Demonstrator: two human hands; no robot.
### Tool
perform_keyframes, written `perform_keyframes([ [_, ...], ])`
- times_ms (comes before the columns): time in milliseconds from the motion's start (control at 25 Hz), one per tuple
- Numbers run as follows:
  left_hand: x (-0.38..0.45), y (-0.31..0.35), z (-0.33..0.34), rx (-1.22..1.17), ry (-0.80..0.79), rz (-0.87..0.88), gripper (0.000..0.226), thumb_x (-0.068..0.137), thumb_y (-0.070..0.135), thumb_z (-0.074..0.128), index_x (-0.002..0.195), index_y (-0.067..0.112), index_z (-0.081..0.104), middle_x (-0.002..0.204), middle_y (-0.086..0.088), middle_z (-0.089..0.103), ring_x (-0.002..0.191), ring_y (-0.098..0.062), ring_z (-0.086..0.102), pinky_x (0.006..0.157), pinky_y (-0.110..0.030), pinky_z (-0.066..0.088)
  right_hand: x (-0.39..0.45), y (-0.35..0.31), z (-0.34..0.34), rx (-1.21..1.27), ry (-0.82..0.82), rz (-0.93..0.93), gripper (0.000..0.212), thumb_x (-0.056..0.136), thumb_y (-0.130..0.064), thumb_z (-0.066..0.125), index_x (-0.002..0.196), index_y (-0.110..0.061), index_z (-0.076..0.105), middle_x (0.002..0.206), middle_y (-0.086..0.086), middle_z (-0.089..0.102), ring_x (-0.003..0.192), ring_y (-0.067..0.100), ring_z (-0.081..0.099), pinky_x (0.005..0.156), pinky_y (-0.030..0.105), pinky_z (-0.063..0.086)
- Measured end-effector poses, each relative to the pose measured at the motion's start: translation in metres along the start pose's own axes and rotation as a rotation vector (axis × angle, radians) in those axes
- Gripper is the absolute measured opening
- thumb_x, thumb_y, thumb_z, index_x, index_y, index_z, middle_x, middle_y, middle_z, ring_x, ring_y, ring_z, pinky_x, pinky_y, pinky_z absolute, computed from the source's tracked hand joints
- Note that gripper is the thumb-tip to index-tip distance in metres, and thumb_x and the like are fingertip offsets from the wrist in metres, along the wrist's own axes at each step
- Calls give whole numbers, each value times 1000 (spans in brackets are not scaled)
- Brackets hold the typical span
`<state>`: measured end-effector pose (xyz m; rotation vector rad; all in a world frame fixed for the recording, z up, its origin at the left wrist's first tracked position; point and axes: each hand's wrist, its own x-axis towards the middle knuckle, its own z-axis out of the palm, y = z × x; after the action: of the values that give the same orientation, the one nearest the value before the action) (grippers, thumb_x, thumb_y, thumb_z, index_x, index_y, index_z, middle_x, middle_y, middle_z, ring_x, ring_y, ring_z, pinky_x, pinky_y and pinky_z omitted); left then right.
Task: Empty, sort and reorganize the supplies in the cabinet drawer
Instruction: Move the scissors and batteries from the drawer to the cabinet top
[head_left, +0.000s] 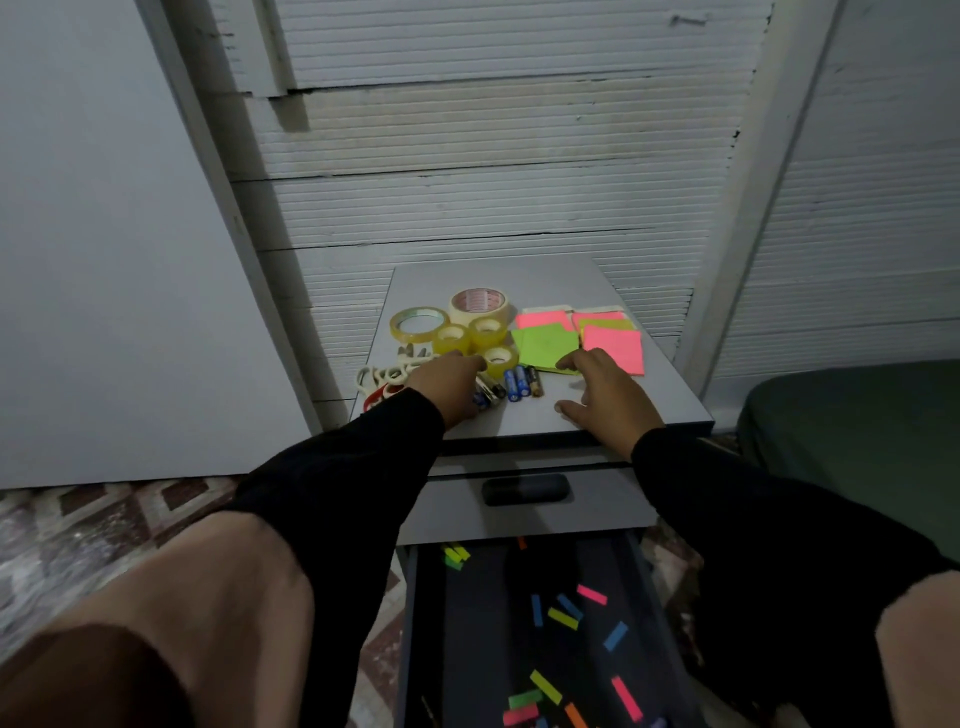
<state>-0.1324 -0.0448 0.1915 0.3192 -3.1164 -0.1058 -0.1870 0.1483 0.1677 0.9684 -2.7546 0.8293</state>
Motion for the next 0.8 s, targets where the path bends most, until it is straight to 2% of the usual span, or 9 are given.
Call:
perform_keyframes([
  [240,-2,-1,2,27,1,-14,61,84,25,66,139,20,40,134,-11,45,119,-30,51,94,-41,47,-5,3,0,33,-2,32,47,84,-16,66,127,-12,47,127,8,45,92,25,55,79,32,42],
  [440,-18,4,-4,31,39,-11,60,83,23,66,138,20,42,133,-9,44,120,-29,49,92,-42,47,-11,-5,-6,41,-27,7,46,83,-15,68,125,-12,49,126,8,45,96,26,55,79,30,40],
  [560,-46,11,-10,-61,115,38,52,84,25,64,133,19,47,129,-8,49,116,-28,51,89,-39,47,-22,-13,-16,29,-46,-12,46,82,-15,68,124,-13,49,126,8,46,89,21,52,78,28,39],
  [680,-86,20,-5,-220,232,84,39,84,28,66,121,18,56,118,-3,56,102,-22,57,77,-29,42,-43,-20,-20,26,-69,-46,43,83,-13,67,122,-12,50,123,8,48,86,13,45,75,23,34],
  [800,-127,30,9,-298,219,104,36,84,27,67,118,18,57,114,-2,57,100,-20,57,76,-28,43,-71,-24,-21,14,-133,-39,40,83,-11,67,121,-11,51,122,9,49,88,15,48,77,21,34],
])
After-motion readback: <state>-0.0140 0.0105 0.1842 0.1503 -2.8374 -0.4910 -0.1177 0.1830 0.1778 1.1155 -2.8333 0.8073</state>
